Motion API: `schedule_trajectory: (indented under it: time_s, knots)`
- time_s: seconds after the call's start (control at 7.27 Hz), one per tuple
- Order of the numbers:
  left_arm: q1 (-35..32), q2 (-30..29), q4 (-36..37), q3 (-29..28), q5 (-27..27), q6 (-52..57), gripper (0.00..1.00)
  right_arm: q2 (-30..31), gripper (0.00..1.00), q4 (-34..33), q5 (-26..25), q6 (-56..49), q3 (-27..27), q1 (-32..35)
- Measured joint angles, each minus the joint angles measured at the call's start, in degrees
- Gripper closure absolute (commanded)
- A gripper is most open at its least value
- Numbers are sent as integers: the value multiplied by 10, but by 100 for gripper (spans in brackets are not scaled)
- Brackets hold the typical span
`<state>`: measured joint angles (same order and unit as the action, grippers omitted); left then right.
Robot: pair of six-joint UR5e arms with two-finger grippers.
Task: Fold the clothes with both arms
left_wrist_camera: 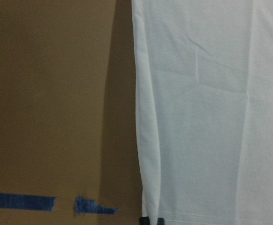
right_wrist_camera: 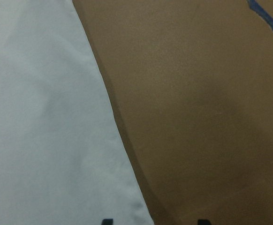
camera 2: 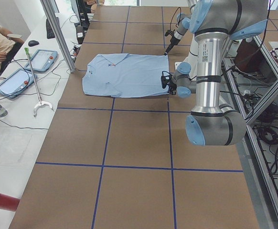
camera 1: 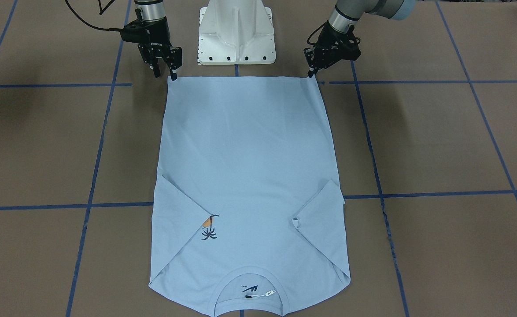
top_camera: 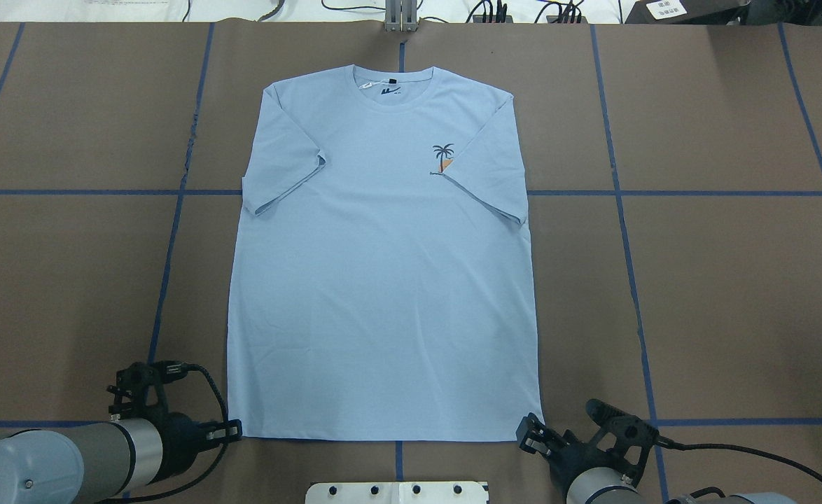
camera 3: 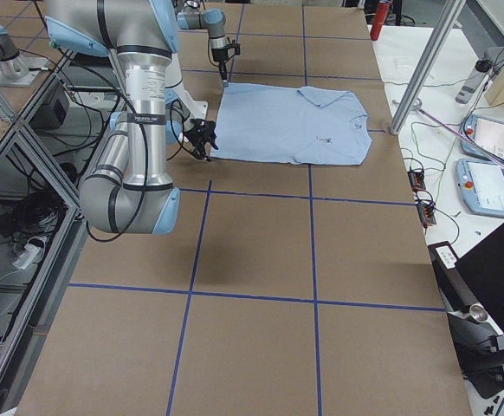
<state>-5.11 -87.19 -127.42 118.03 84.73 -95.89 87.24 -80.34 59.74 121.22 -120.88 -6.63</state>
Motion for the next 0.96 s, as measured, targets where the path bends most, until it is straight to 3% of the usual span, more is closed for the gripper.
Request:
schedule_trajectory:
  time_s: [0.69, 0.96]
  knots:
    - [-1, 1, 0, 0, 0, 0, 100, -10, 64, 1, -3, 2, 11, -4]
    - [-1, 1, 0, 0, 0, 0, 100, -13, 95, 1, -3, 2, 12, -5]
